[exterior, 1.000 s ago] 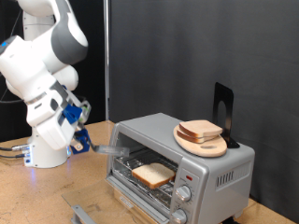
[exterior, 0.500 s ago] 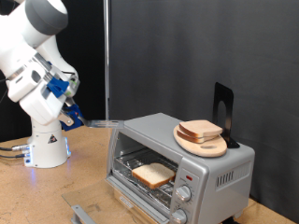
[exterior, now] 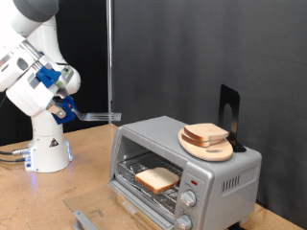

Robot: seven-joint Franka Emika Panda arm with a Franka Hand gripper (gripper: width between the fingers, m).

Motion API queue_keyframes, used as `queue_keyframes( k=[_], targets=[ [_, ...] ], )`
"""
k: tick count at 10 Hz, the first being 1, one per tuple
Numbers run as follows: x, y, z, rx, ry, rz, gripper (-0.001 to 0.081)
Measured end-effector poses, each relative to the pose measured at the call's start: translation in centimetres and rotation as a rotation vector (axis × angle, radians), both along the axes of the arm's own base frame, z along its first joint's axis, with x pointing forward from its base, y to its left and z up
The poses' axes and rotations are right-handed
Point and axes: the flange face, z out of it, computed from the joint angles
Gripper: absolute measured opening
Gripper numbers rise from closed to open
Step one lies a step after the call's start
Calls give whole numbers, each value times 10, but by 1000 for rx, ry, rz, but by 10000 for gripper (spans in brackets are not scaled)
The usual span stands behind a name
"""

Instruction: Make a piece of toast with the oven

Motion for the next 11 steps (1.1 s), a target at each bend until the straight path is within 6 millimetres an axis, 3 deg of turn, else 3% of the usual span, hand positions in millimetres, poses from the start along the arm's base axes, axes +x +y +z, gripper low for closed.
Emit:
queue_keyframes(
  k=[2, 3, 11],
  targets=[
    [0, 5, -3, 10, 9, 12, 365],
    [-1, 17, -5, 28, 13, 40, 365],
    [-26, 148, -2, 34, -79, 108, 365]
  ],
)
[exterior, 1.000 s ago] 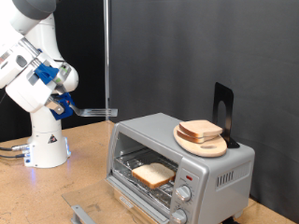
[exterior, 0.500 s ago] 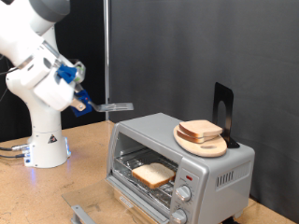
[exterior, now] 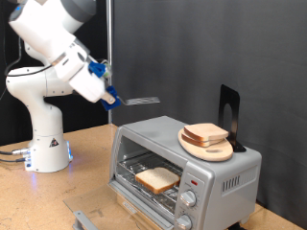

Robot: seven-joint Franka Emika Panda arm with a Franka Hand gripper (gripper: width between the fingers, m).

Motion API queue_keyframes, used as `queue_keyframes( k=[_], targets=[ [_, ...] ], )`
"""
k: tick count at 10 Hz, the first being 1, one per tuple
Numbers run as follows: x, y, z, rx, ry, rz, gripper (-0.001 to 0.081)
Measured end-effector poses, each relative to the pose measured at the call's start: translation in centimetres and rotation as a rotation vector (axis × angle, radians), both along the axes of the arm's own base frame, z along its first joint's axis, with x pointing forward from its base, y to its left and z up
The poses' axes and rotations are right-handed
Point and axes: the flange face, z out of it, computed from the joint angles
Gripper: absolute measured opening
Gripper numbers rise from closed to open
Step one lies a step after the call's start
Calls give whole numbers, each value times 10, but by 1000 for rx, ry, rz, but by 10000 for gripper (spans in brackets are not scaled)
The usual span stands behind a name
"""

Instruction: Make a piece of toast with the oven

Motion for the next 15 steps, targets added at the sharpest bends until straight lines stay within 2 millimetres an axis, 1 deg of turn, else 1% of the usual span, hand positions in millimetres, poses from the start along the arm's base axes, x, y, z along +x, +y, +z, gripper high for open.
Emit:
queue_keyframes(
  k=[4, 7, 9, 10, 12, 15],
  targets=[
    [-11, 70, -4, -29, -8, -8, 365],
    [-19, 126, -15, -62, -2, -16, 365],
    [-25, 157, -28, -93, 3, -22, 365],
    [-28, 167, -36, -106, 7, -25, 365],
    [-29, 179, -51, -120, 16, -31, 365],
    [-26, 183, -68, -130, 29, -56, 365]
  ],
)
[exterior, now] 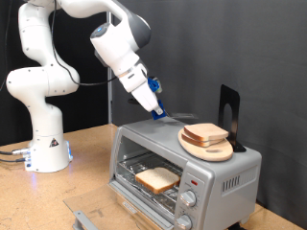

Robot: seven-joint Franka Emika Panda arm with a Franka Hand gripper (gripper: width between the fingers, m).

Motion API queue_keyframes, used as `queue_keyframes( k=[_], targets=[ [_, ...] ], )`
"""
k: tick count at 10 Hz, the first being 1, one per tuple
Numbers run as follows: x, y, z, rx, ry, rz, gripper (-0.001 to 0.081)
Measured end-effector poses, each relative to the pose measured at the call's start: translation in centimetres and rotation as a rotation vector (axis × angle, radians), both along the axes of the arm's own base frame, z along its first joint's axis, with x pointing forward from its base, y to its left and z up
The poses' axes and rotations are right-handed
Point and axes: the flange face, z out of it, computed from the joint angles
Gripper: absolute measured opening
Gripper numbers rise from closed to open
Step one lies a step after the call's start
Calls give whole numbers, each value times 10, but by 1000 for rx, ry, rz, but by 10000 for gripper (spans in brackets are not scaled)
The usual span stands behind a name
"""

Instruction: Make a piece of toast with the oven

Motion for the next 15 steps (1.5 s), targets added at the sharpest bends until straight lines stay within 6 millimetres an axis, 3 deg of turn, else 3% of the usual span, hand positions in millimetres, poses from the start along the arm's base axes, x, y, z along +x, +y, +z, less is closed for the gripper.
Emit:
queue_keyframes(
  k=[6, 7, 8, 9, 15],
  targets=[
    [11, -1, -20, -16, 9, -20, 365],
    [11, -2, -22, -15, 11, -18, 582],
    [12, -4, -23, -13, 14, -15, 582],
    [12, -6, -23, -8, 16, -14, 670],
    [19, -22, -15, 41, 35, -14, 682]
  ],
)
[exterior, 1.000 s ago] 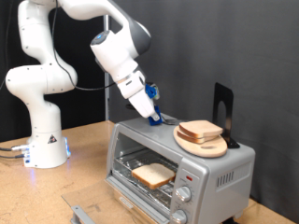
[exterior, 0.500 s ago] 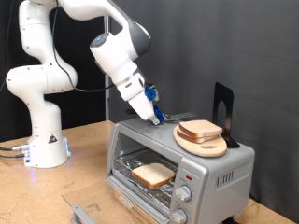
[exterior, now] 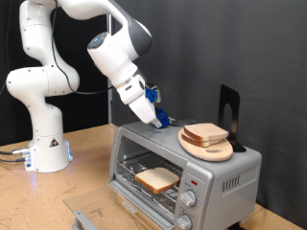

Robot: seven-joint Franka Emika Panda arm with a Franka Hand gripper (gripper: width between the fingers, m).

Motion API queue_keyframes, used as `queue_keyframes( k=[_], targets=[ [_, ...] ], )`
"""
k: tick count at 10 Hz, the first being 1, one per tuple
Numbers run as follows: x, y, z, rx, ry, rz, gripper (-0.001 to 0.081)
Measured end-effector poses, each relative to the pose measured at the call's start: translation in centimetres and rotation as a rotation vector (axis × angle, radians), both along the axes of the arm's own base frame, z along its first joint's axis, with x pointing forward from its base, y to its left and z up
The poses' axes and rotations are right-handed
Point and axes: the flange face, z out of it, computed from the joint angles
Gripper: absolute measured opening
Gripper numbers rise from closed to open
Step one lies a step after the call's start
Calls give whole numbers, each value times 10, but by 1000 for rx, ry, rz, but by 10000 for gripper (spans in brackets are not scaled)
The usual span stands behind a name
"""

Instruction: Make a piece of toast with the oven

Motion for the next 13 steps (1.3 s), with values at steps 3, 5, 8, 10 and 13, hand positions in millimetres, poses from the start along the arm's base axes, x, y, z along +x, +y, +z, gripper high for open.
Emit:
queue_keyframes(
  k=[3, 5, 8, 10, 13],
  targets=[
    [2, -7, 18, 45, -2, 16, 682],
    [1, -17, 34, 72, -1, 40, 682],
    [0, -35, 49, 37, -23, 33, 682],
    [0, -44, 50, 124, 34, 26, 682],
    [15, -94, 55, 257, 25, -109, 682]
  ],
)
